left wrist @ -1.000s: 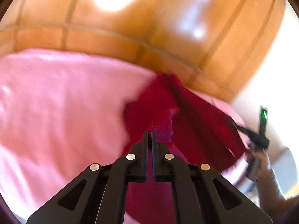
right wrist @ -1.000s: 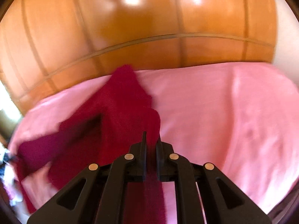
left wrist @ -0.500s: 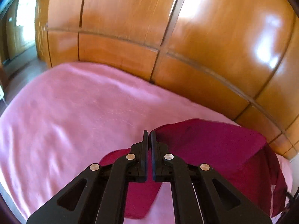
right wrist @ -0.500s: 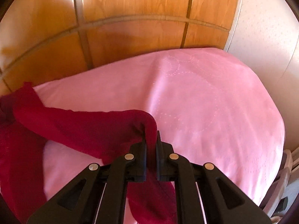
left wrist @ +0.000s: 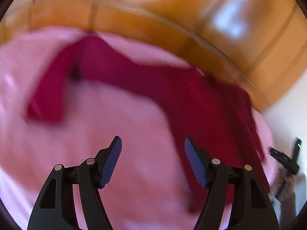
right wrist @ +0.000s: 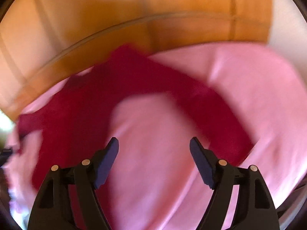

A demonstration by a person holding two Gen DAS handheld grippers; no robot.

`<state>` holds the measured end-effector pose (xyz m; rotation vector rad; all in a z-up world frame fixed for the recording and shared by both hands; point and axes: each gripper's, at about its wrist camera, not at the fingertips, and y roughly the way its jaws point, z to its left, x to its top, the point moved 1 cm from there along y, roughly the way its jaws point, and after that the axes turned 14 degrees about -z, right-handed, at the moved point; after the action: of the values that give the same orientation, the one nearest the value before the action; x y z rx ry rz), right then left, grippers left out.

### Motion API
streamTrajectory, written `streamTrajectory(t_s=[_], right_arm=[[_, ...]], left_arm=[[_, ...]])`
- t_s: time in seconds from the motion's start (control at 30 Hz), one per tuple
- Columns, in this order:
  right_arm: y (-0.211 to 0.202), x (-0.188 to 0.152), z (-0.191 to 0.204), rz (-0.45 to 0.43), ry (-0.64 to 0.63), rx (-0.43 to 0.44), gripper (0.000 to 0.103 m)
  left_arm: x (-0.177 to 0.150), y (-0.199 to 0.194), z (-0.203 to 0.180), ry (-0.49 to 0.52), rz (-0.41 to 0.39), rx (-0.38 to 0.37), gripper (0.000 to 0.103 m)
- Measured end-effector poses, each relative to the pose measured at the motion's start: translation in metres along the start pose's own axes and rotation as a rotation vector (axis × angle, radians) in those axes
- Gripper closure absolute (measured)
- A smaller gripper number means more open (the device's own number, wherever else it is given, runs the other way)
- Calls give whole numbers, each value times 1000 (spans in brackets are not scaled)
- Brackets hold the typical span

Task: Fold small clothes
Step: 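Lift and shake out the sweater with both tools, laying it on the bed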

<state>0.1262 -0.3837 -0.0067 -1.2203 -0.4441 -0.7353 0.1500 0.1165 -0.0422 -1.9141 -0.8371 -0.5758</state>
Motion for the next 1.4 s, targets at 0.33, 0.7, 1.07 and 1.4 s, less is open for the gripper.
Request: streamTrajectory(t_s=[0.33, 0.7, 1.07, 1.4], right_arm=[[-15, -93, 64, 201, -60, 191, 66], [-81, -76, 109, 84, -226, 316, 87], [-53, -128, 84, 205, -85, 332, 35], [-6, -150, 49, 275, 58, 201, 57]], left_arm=[[-73, 28, -43, -158, 147, -231, 78], [9, -59, -56, -29, -1, -270, 92], [-52, -71, 9, 28, 121, -5, 89], [-86, -54, 48, -91, 170, 28, 59]])
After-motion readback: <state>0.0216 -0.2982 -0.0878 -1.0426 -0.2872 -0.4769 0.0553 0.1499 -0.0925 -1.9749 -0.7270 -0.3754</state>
